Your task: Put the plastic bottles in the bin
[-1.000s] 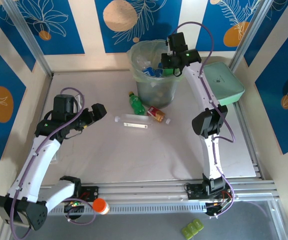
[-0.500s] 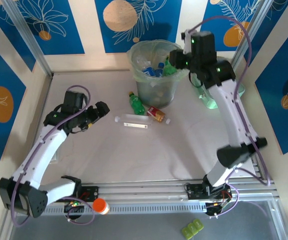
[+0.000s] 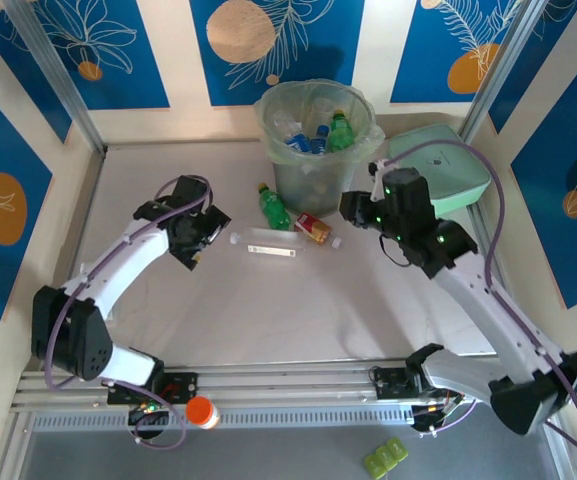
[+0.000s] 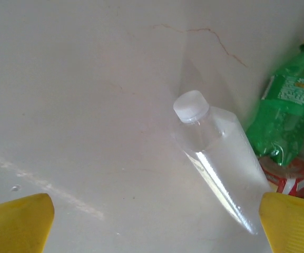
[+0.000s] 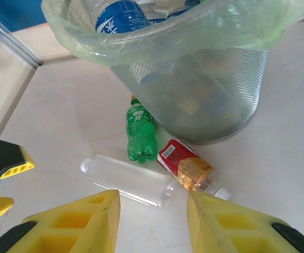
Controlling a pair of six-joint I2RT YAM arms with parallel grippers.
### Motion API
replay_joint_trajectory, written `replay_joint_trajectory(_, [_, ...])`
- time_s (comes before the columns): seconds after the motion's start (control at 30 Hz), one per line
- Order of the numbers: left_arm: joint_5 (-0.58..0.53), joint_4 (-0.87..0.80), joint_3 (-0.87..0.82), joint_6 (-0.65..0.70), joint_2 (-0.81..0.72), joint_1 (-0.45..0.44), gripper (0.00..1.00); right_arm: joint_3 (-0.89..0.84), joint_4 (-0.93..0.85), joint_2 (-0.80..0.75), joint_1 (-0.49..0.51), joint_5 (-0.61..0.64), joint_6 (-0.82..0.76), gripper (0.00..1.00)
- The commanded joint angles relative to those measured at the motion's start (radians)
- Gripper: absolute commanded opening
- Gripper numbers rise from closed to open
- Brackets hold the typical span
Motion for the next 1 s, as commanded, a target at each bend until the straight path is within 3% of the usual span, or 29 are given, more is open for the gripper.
replay_joint_trajectory(0.0, [-0.048,0.009,0.055,-0.172,0.078,-0.024,0.99,-0.063,0.073,-0.087,0.005,0.039,0.050,0.39])
replay_joint_trajectory(0.47, [-0.020,-0.012,0.395,-0.297,0.502,-0.092,0.99,-0.231,0.023,-0.328,0.022,0.104,-0.004,0.38])
replay_joint_trajectory(0.63, [-0.028,-0.090,0.468,-0.301,0.561,-0.115,0.99,-0.239,0.012,-0.362,0.022,0.127,-0.021,0.39])
replay_joint_trajectory(0.97, [-0.031,-0.130,0.427,-0.314,0.571,-0.127,1.00,-0.260,0.023,-0.404,0.022,0.146,-0.028,0.39])
